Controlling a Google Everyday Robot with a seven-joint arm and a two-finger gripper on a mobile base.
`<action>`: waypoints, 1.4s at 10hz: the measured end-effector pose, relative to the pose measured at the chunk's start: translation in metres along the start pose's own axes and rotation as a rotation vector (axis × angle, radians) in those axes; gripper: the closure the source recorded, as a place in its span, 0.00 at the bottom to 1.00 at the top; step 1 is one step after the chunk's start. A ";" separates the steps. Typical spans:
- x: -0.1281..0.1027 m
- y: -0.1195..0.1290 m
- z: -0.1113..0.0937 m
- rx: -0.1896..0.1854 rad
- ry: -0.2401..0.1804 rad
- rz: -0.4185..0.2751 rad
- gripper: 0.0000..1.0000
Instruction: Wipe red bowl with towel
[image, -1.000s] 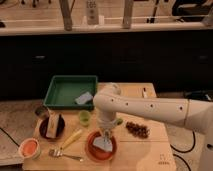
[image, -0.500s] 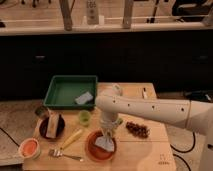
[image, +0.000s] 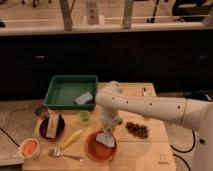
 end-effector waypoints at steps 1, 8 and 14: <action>0.001 -0.009 -0.001 0.004 0.000 -0.026 1.00; -0.050 -0.030 0.001 0.033 -0.009 -0.182 1.00; -0.024 0.008 0.008 0.011 -0.009 -0.083 1.00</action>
